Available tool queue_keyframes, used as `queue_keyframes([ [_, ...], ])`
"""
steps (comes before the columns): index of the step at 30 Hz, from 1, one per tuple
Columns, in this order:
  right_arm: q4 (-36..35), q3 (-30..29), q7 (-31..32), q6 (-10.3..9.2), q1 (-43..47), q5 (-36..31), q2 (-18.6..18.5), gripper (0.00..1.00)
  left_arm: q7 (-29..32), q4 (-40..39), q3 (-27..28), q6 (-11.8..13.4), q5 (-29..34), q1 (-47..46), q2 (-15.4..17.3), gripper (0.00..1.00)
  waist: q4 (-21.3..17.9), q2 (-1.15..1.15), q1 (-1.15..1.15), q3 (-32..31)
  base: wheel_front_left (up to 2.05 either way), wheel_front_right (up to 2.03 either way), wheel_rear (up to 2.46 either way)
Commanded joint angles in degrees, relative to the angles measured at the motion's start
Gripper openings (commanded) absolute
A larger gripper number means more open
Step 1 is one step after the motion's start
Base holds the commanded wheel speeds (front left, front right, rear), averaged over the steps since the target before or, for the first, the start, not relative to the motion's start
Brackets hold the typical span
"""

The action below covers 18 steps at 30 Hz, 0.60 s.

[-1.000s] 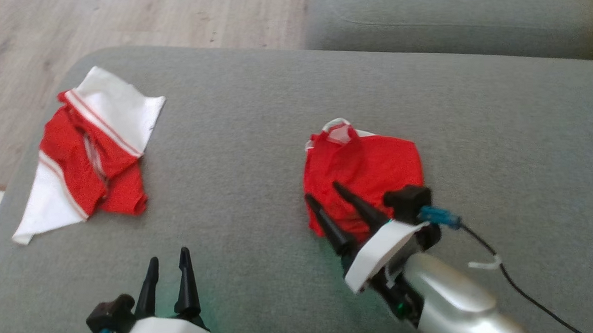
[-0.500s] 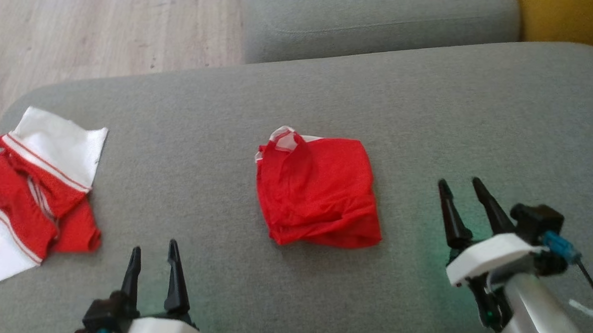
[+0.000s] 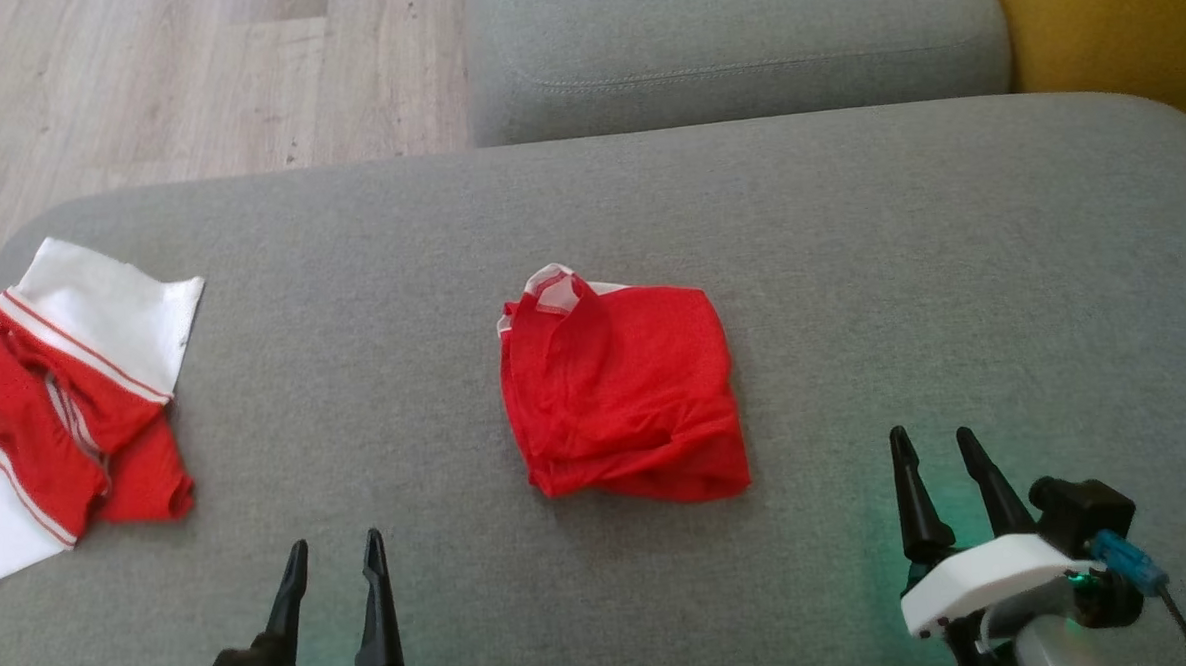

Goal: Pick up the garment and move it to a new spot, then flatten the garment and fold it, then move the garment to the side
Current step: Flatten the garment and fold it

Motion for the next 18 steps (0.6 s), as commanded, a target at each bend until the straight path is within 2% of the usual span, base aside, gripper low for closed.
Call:
queue_keyframes([
  [1, -1.95, 1.5, -0.62, 0.37, -2.5, 0.19, -0.11, 1.0, -0.3, -1.8, 1.38, 0.06, 0.41, -2.89, 0.41, 1.0, 0.33, 0.0, 0.0, 0.26, 0.0, 0.0, 0.0],
  [2, -1.86, 1.53, -0.62, 0.37, -2.65, 0.36, -0.11, 1.0, -0.3, -1.83, 1.27, -0.03, 0.47, -3.11, 0.41, 1.0, 0.59, 0.0, 0.0, 0.48, 0.0, 0.0, 0.0],
  [3, -1.28, 1.92, -0.62, 0.37, -2.9, 0.65, -0.11, 0.45, -0.3, -1.8, 1.18, -0.08, 0.46, -3.3, 0.41, 1.0, 0.84, 0.0, 0.0, 0.74, 0.0, 0.0, 0.0],
  [4, -0.62, 2.9, -0.62, 0.37, -3.47, 0.59, -0.1, 0.0, -0.3, -1.72, 1.11, -0.17, 0.45, -3.41, 0.41, 1.0, 1.1, 0.0, 0.0, 1.06, 0.0, 0.0, 0.0],
  [10, 2.68, 5.82, -0.62, 0.37, -12.62, 0.68, -0.1, 0.0, -0.3, -1.31, -1.04, -1.05, -0.16, -4.88, 0.41, 1.0, 5.47, 0.0, 0.0, 4.44, 0.0, 0.0, 0.0],
  [18, 10.3, 0.88, -0.62, 0.37, -23.22, -2.38, -0.1, 0.0, -0.3, -0.94, -6.12, -2.18, -1.34, -8.05, 0.41, 1.0, 16.28, 0.0, 0.0, 10.02, 0.0, 0.0, 0.0],
])
